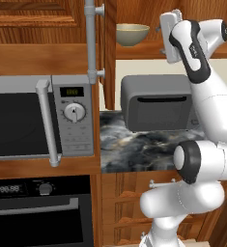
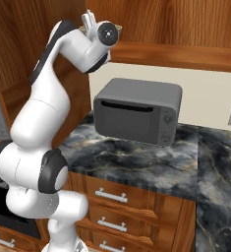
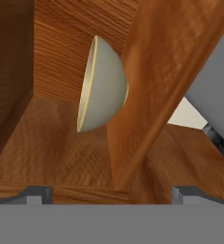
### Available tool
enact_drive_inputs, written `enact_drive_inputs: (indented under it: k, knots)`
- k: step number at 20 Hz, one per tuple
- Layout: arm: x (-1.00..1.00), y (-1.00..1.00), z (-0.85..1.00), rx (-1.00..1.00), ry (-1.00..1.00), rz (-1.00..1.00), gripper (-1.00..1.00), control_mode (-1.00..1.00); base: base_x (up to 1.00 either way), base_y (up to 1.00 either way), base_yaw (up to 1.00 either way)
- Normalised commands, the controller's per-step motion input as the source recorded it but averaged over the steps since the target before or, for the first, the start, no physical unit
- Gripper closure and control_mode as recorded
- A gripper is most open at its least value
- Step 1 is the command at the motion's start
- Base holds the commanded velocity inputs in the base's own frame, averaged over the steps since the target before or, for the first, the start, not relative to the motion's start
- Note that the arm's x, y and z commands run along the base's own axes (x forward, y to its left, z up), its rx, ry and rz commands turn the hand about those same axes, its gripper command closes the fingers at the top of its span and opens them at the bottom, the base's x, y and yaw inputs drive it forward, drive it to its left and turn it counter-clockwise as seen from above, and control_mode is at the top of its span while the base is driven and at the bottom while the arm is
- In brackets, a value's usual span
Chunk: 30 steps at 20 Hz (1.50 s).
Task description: Move the bowls from the cabinet to the plates on the dining table.
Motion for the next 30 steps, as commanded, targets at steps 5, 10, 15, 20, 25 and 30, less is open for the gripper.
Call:
enact_drive_inputs:
  k: [5,10,15,20,25,30]
  knots:
    - [0.23,0.00,0.00,0.00,-0.01,0.01,-1.00,-1.00,0.00,0.00,0.00]
    - [0.21,0.01,0.00,0.00,-0.01,0.01,-1.00,-1.00,0.00,0.00,0.00]
    - [0.21,0.01,0.00,0.00,-0.01,0.01,-1.00,-1.00,0.00,0.00,0.00]
    - [0.21,0.00,0.00,0.00,0.00,0.01,-1.00,-1.00,0.00,0.00,0.00]
    - [0.25,0.02,0.00,0.00,0.00,0.01,-1.00,-1.00,0.00,0.00,0.00]
    - [0.22,0.03,0.00,0.00,0.00,0.01,-1.00,-1.00,0.00,0.00,0.00]
